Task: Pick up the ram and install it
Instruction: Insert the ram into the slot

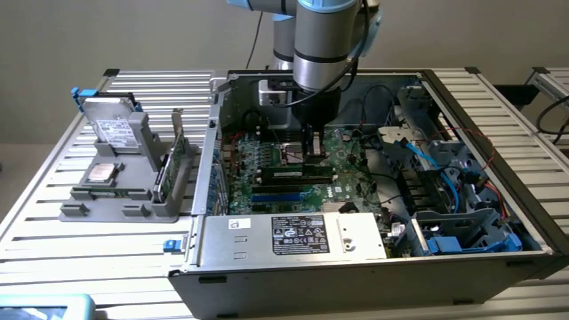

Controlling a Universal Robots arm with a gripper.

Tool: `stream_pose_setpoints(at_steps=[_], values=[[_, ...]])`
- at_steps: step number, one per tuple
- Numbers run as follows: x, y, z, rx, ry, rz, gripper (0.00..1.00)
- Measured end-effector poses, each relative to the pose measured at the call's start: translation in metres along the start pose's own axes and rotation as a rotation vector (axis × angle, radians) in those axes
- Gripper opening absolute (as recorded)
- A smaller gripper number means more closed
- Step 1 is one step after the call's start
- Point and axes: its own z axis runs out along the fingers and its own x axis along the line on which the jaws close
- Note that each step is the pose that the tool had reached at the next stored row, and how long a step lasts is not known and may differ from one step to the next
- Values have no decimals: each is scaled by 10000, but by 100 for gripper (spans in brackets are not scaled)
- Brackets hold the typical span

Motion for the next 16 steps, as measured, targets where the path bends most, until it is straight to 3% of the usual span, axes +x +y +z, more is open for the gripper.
stream_pose_setpoints(at_steps=[16], values=[[-15, 0, 9, 0, 4, 18, 13]])
